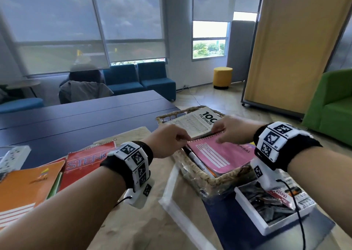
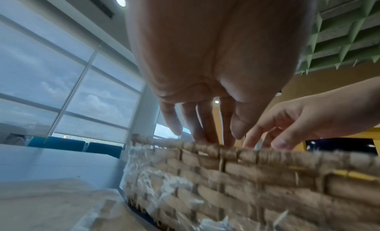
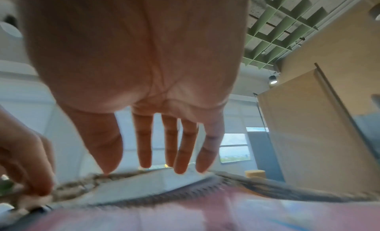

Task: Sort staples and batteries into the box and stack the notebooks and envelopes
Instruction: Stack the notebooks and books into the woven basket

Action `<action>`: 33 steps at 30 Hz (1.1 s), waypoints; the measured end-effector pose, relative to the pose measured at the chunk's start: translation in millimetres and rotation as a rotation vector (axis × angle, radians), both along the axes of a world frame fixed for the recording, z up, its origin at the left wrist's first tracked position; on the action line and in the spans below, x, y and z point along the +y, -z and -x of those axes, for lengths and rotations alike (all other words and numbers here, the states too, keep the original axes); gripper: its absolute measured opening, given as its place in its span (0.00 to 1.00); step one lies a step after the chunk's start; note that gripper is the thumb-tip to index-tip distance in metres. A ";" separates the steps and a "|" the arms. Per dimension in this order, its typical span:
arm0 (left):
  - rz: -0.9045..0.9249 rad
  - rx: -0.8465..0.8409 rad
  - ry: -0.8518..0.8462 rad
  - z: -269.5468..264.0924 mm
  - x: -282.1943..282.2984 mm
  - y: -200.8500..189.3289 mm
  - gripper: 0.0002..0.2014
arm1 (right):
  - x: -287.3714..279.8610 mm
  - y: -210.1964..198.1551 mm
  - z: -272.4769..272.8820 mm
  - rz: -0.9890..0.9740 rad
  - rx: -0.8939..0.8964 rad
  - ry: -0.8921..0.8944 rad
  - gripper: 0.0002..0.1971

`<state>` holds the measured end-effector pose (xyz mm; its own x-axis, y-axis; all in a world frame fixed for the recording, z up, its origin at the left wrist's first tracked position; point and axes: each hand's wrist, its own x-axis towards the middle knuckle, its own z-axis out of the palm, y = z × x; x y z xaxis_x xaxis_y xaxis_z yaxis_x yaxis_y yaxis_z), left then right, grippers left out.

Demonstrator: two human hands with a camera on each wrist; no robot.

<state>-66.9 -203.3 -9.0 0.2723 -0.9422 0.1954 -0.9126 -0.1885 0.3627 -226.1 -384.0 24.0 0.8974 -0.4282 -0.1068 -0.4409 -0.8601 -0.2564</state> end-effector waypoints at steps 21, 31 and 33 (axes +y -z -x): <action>-0.350 0.163 -0.534 -76.1 242.2 -16.9 0.19 | 210.0 17.3 -124.3 -0.190 -0.166 -0.526 0.09; -0.758 0.278 -0.697 -107.6 276.7 20.4 0.37 | 261.0 57.8 -154.5 -0.066 0.049 -0.707 0.24; -0.767 0.263 -0.693 -106.8 274.7 13.0 0.39 | 268.3 60.6 -155.9 -0.037 0.032 -0.733 0.20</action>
